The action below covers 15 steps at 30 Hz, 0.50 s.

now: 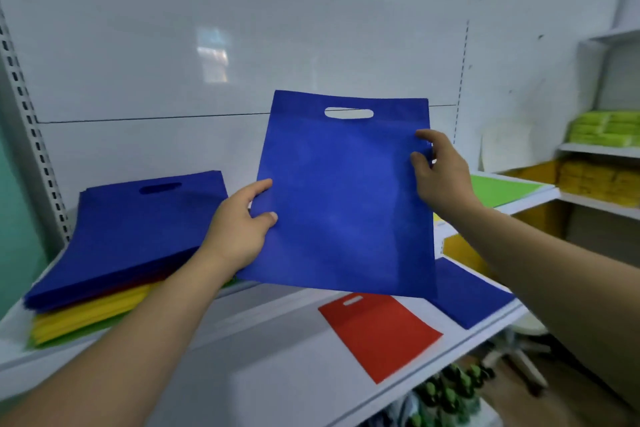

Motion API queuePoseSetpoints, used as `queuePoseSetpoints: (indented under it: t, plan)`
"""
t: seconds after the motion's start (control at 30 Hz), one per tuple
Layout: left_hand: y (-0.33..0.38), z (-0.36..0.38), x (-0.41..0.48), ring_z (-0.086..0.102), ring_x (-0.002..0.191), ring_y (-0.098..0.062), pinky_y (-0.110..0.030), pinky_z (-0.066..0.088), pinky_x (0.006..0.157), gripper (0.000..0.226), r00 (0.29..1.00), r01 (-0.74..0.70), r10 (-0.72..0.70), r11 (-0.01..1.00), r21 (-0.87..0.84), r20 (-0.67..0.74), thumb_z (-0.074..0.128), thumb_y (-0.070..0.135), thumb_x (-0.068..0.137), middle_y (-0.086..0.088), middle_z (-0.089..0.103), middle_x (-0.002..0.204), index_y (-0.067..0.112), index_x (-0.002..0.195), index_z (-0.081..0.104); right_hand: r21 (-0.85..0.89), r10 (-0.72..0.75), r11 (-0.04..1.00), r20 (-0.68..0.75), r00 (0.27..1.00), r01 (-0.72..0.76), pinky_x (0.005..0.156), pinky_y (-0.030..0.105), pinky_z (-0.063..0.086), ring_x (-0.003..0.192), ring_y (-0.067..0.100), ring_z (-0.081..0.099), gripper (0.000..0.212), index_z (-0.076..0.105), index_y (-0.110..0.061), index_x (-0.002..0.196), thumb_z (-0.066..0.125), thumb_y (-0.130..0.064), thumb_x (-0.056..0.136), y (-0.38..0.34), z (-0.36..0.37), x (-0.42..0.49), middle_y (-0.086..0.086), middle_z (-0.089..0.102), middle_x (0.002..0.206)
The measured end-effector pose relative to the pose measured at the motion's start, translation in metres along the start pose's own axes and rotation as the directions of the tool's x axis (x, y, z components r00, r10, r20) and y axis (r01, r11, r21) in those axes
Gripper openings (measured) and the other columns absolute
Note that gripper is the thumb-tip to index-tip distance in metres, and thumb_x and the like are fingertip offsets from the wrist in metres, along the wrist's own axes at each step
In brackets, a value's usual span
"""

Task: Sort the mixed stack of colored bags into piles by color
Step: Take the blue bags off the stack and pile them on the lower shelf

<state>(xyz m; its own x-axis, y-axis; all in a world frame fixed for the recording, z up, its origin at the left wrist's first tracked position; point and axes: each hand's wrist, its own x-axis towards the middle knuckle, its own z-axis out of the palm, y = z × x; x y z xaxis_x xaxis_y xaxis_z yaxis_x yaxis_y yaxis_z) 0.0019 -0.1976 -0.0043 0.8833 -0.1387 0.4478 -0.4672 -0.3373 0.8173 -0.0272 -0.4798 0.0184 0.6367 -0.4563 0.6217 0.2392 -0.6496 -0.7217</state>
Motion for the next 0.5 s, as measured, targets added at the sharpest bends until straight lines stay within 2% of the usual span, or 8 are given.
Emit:
queuePoseSetpoints:
  t: [0.1,0.17,0.27,0.43,0.5]
  plan:
    - [0.02,0.055,-0.008,0.058,0.106,-0.015,-0.026,0.052,0.083,0.051,0.997,-0.001,0.002,1.0,-0.023,0.074,0.056,0.005,0.091,0.007,0.054,0.126,0.026,0.136,0.048,-0.086,0.037,0.996,-0.018,0.999,-0.038,0.073,0.034,0.048,0.087,0.02,0.052,0.036,0.043,-0.028,0.136,0.044,-0.022,0.101,0.032,-0.053,-0.004,0.001,0.05,0.1]
    - [0.035,0.097,-0.014,0.058,0.102,-0.015,-0.025,0.052,0.08,0.051,0.993,-0.001,0.004,1.0,-0.027,0.12,0.056,0.005,0.091,0.008,0.053,0.122,0.025,0.137,0.048,-0.121,0.076,0.989,-0.035,0.996,-0.08,0.068,0.03,0.048,0.085,0.018,0.052,0.037,0.041,-0.027,0.138,0.043,-0.021,0.101,0.058,-0.092,-0.007,-0.002,0.051,0.1]
    - [0.054,0.165,-0.028,0.057,0.109,-0.017,-0.033,0.049,0.093,0.052,0.982,0.004,0.005,0.999,-0.045,0.188,0.056,0.002,0.09,0.006,0.054,0.126,0.022,0.137,0.048,-0.188,0.131,0.972,-0.05,0.99,-0.138,0.056,0.019,0.039,0.073,0.008,0.049,0.038,0.04,-0.026,0.139,0.043,-0.021,0.102,0.097,-0.155,-0.012,-0.013,0.046,0.088]
    - [0.084,0.284,-0.057,0.055,0.114,-0.018,-0.035,0.045,0.099,0.054,0.946,0.029,-0.003,0.997,-0.074,0.326,0.058,-0.003,0.087,-0.001,0.054,0.131,0.016,0.137,0.048,-0.28,0.216,0.93,-0.104,0.971,-0.237,0.047,0.013,0.032,0.066,0.006,0.046,0.037,0.042,-0.025,0.138,0.045,-0.022,0.101,0.167,-0.259,-0.023,-0.008,0.048,0.08]
    - [0.093,0.326,-0.066,0.057,0.113,-0.02,-0.039,0.046,0.099,0.054,0.925,0.047,-0.011,0.995,-0.084,0.379,0.059,-0.002,0.087,-0.003,0.056,0.131,0.018,0.136,0.049,-0.322,0.23,0.91,-0.131,0.964,-0.261,0.046,0.011,0.035,0.063,0.006,0.043,0.037,0.044,-0.023,0.138,0.045,-0.021,0.1,0.191,-0.295,-0.027,-0.006,0.048,0.077]
